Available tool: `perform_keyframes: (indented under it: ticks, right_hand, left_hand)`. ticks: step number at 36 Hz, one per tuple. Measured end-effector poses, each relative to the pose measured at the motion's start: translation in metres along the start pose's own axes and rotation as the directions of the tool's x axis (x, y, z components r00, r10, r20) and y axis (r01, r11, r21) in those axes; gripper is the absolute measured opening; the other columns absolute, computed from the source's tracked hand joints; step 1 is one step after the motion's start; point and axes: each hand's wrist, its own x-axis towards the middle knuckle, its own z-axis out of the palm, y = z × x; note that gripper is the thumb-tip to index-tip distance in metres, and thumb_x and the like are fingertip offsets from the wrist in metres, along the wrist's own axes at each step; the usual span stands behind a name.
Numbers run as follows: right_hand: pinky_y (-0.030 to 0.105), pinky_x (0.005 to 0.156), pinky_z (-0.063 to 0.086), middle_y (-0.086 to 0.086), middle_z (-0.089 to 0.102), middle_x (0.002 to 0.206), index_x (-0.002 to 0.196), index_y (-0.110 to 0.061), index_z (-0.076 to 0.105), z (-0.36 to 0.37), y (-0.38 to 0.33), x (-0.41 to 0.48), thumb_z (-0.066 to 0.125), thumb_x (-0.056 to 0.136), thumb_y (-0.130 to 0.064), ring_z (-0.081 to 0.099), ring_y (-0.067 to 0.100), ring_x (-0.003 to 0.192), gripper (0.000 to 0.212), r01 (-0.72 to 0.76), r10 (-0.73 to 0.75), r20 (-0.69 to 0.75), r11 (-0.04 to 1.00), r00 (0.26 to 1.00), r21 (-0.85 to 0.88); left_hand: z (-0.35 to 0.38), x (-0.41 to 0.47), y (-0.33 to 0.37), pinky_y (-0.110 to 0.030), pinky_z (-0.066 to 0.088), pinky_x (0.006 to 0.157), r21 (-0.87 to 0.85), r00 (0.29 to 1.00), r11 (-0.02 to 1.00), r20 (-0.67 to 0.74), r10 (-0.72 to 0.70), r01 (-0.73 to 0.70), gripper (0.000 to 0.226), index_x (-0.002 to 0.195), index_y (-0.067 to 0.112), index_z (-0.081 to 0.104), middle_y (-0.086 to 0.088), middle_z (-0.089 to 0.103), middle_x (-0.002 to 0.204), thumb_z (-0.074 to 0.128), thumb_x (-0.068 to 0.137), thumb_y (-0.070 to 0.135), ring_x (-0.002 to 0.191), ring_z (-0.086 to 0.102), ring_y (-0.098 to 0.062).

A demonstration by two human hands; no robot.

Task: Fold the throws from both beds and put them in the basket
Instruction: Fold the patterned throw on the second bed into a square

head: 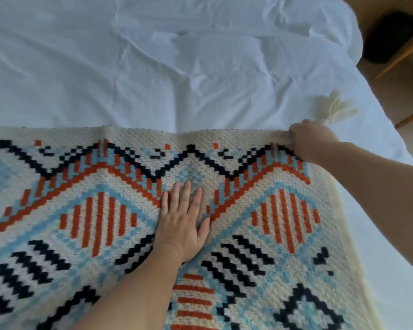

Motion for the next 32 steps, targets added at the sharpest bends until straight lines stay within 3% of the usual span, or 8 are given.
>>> perform_keyframes:
  ticks: [4, 9, 15, 20, 23, 25, 27, 32]
  right_hand:
    - [0.033, 0.060, 0.039, 0.004, 0.043, 0.070, 0.073, -0.010, 0.048, -0.004, 0.009, -0.003, 0.047, 0.083, 0.005, 0.047, 0.022, 0.065, 0.018, 0.008, -0.008, 0.007, 1.000, 1.000, -0.006]
    - [0.028, 0.050, 0.035, 0.003, 0.051, 0.067, 0.073, -0.013, 0.049, -0.019, 0.030, -0.032, 0.041, 0.085, 0.006, 0.046, 0.016, 0.057, 0.024, 0.019, -0.018, 0.056, 1.000, 0.998, -0.011]
    - [0.028, 0.051, 0.037, -0.001, 0.051, 0.069, 0.075, -0.018, 0.049, -0.044, 0.043, -0.086, 0.041, 0.084, 0.003, 0.049, 0.015, 0.061, 0.025, 0.030, -0.028, 0.087, 0.999, 0.996, -0.023]
    - [0.025, 0.051, 0.036, -0.005, 0.051, 0.068, 0.073, -0.020, 0.050, -0.055, 0.051, -0.127, 0.043, 0.089, 0.000, 0.047, 0.009, 0.060, 0.027, 0.066, -0.065, 0.079, 0.998, 0.995, -0.005]
    - [0.032, 0.062, 0.052, -0.007, 0.056, 0.075, 0.085, -0.022, 0.060, -0.058, 0.059, -0.146, 0.045, 0.090, -0.003, 0.054, 0.013, 0.066, 0.024, 0.050, -0.051, 0.048, 0.998, 0.998, 0.023]
    - [0.033, 0.066, 0.052, -0.005, 0.059, 0.080, 0.095, -0.021, 0.064, -0.062, 0.061, -0.159, 0.047, 0.092, -0.007, 0.057, 0.016, 0.071, 0.022, 0.050, -0.051, 0.056, 0.998, 0.997, 0.026]
    - [0.034, 0.068, 0.051, 0.002, 0.061, 0.086, 0.101, -0.016, 0.065, -0.066, 0.062, -0.174, 0.048, 0.094, -0.014, 0.059, 0.022, 0.077, 0.018, 0.057, -0.060, 0.059, 0.997, 0.996, 0.050]
    - [0.034, 0.079, 0.047, 0.010, 0.066, 0.116, 0.125, -0.017, 0.061, -0.076, 0.057, -0.217, 0.048, 0.096, -0.013, 0.062, 0.031, 0.100, 0.032, 0.057, -0.066, 0.067, 0.990, 0.996, 0.126]
  left_hand:
    - [-0.003, 0.000, 0.000, -0.051, -0.011, 0.115, 0.005, 1.000, 1.000, 0.018, -0.008, 0.008, 0.070, 0.149, 0.022, -0.013, -0.006, -0.020, 0.156, 0.004, 0.090, 0.058, 0.143, -0.024, -0.026]
    - [-0.029, -0.006, 0.007, -0.047, -0.014, 0.116, -0.022, 0.996, 0.999, 0.083, -0.028, 0.030, 0.071, 0.151, 0.023, -0.010, -0.003, -0.019, 0.158, 0.007, 0.091, 0.058, 0.144, -0.021, -0.023]
    - [-0.113, 0.022, 0.012, -0.038, 0.008, 0.120, -0.251, 0.973, 0.963, -0.176, -0.147, 0.100, 0.065, 0.151, 0.014, 0.001, -0.005, -0.001, 0.160, 0.037, 0.098, 0.023, 0.147, 0.002, -0.021]
    - [-0.158, 0.057, 0.017, -0.036, 0.001, 0.120, -0.220, 0.983, 0.975, -0.186, -0.010, -0.031, 0.065, 0.151, 0.014, 0.011, -0.006, 0.014, 0.158, 0.041, 0.093, 0.007, 0.146, 0.008, -0.021]
    - [-0.170, 0.055, 0.020, -0.040, 0.026, 0.113, -0.172, 0.984, 0.980, -0.163, 0.070, -0.098, 0.037, 0.129, 0.014, 0.050, -0.003, 0.056, 0.127, 0.040, 0.094, 0.008, 0.122, 0.045, -0.024]
    - [-0.174, 0.042, 0.019, -0.038, 0.047, 0.088, -0.231, 0.989, 0.969, -0.137, 0.058, -0.089, 0.025, 0.108, 0.013, 0.061, 0.000, 0.063, 0.100, 0.039, 0.097, 0.013, 0.096, 0.056, -0.022]
    - [-0.176, 0.022, 0.016, -0.038, 0.050, 0.076, -0.248, 0.992, 0.965, -0.112, 0.064, -0.090, 0.025, 0.099, 0.013, 0.064, 0.001, 0.062, 0.090, 0.039, 0.098, 0.018, 0.082, 0.056, -0.019]
    - [-0.180, -0.040, 0.011, -0.038, 0.049, 0.077, -0.241, 0.998, 0.970, 0.038, 0.052, -0.041, 0.029, 0.100, 0.015, 0.063, 0.001, 0.063, 0.095, 0.037, 0.101, 0.028, 0.086, 0.056, -0.019]
